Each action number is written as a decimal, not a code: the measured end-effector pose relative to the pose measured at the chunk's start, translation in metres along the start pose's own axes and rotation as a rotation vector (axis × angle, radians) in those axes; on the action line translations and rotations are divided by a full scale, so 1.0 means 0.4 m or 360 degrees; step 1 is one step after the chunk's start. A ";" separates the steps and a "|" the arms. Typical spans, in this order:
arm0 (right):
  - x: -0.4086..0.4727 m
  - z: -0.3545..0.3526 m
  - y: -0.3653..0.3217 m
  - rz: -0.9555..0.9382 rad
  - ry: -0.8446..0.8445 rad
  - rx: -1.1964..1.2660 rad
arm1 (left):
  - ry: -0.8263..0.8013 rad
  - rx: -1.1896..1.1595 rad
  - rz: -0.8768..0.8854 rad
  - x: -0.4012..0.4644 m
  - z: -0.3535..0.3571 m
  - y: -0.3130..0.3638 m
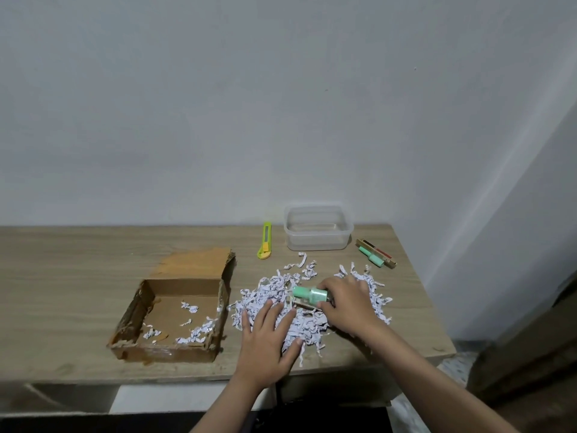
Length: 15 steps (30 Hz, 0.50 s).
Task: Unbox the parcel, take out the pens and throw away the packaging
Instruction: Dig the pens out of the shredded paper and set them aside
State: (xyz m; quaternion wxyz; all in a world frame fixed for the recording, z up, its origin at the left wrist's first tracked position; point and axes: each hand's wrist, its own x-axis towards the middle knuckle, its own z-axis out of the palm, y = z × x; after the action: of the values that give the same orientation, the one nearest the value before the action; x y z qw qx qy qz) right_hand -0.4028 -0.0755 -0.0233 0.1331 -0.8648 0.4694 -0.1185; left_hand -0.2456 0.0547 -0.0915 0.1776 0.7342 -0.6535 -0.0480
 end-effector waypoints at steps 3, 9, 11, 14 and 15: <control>0.005 -0.023 0.003 0.0015 0.0140 0.0096 | 0.0013 -0.0013 0.0003 -0.002 -0.002 0.000; 0.025 -0.091 0.004 0.0108 0.0251 0.0551 | 0.0014 -0.0030 0.0003 -0.009 0.001 -0.005; 0.026 -0.119 0.006 0.0183 0.0266 0.0920 | 0.0013 -0.0022 0.0006 -0.009 0.002 -0.006; 0.031 -0.151 0.038 0.0340 0.0401 0.1248 | 0.0039 -0.0018 0.0009 -0.009 -0.001 -0.003; 0.032 -0.159 0.055 0.0398 0.0436 0.1347 | 0.0061 -0.0011 0.0013 -0.009 -0.003 -0.001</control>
State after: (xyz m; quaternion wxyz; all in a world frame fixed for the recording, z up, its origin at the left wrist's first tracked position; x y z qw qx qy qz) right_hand -0.4343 -0.1055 0.0298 0.4245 -0.6475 0.4936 -0.3960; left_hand -0.2452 0.0584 -0.0912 0.1929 0.7317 -0.6528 -0.0353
